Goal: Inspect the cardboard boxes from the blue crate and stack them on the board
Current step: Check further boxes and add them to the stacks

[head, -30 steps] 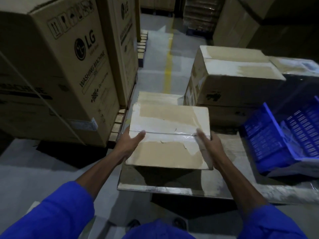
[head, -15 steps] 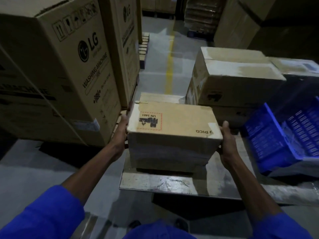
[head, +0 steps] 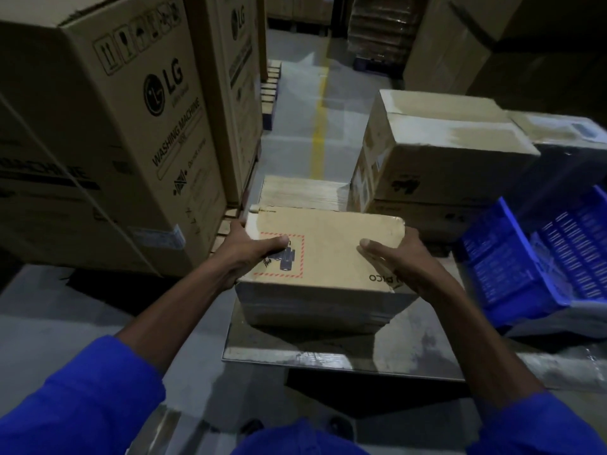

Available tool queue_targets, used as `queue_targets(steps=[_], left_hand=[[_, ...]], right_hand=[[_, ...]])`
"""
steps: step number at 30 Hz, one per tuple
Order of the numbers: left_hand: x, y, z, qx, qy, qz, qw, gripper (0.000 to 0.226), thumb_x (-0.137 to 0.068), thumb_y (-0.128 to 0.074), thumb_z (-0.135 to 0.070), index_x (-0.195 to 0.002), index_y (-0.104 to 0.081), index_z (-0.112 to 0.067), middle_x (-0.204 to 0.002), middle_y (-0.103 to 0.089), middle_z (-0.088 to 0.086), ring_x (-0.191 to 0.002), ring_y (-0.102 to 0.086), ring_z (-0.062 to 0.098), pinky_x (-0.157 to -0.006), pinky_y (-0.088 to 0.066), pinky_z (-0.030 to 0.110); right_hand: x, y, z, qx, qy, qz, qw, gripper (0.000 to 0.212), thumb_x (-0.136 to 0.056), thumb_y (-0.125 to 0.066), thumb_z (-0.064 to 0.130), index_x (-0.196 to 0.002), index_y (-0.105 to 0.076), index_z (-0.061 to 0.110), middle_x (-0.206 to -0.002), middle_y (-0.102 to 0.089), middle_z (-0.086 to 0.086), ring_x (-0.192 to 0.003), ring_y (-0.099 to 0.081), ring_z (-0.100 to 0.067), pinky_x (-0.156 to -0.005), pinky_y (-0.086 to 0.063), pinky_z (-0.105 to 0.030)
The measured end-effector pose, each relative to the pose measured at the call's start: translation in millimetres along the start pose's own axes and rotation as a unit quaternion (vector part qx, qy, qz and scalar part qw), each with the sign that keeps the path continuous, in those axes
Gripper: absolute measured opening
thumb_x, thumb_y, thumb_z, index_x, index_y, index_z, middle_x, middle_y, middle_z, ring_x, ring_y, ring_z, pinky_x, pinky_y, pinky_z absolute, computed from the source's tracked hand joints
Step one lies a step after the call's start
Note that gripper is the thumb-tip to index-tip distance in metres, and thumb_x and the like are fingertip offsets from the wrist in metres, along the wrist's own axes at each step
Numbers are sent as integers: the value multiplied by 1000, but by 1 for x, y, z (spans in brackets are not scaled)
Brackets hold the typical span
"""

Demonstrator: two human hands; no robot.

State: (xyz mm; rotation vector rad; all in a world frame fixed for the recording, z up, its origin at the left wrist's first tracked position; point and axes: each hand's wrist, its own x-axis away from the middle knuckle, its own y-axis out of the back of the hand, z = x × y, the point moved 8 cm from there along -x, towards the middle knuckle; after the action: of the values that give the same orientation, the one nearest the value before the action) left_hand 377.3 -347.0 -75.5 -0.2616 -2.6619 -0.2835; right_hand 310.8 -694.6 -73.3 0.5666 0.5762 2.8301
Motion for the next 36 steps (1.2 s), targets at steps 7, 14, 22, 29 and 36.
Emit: queue_targets(steps=[7, 14, 22, 29, 36], left_hand=[[-8, 1, 3, -30, 0, -16, 999, 103, -62, -98, -36, -142, -35, -19, -124, -65, 4, -110, -66, 24, -97, -55, 47], [-20, -1, 6, -63, 6, 6, 998, 99, -57, -98, -44, -138, -47, -20, -115, -73, 2, -97, -75, 19, -71, -62, 33], [-13, 1, 5, -58, -16, -6, 998, 135, -24, -96, -70, -140, -46, -22, -117, -73, -1, -103, -72, 19, -89, -61, 44], [-15, 1, 3, -75, -21, -4, 997, 122, -25, -95, -73, -131, -50, -31, -112, -75, -7, -100, -74, 18, -85, -62, 46], [-13, 0, 0, -77, -40, -14, 996, 116, -37, -95, -71, -135, -42, -37, -117, -72, -7, -103, -73, 19, -87, -61, 49]], right_hand=[[-13, 2, -9, 31, -15, -29, 999, 128, -37, -96, 75, -143, -42, 28, -131, -64, 1, -113, -68, -21, -86, -64, -43], [-16, 1, -6, 47, -4, -36, 998, 128, -35, -93, 80, -143, -44, 31, -129, -65, 5, -115, -67, -19, -89, -62, -45], [-11, 0, -8, 76, -12, -28, 997, 140, -33, -91, 83, -149, -32, 32, -144, -49, -1, -126, -57, -24, -97, -58, -51], [-10, -1, -1, 79, -3, -29, 996, 147, -26, -86, 89, -150, -32, 30, -143, -50, -1, -126, -55, -24, -100, -55, -53], [-4, -1, 3, 78, -7, -40, 996, 145, -25, -85, 90, -148, -33, 32, -142, -51, 0, -126, -56, -24, -99, -56, -53]])
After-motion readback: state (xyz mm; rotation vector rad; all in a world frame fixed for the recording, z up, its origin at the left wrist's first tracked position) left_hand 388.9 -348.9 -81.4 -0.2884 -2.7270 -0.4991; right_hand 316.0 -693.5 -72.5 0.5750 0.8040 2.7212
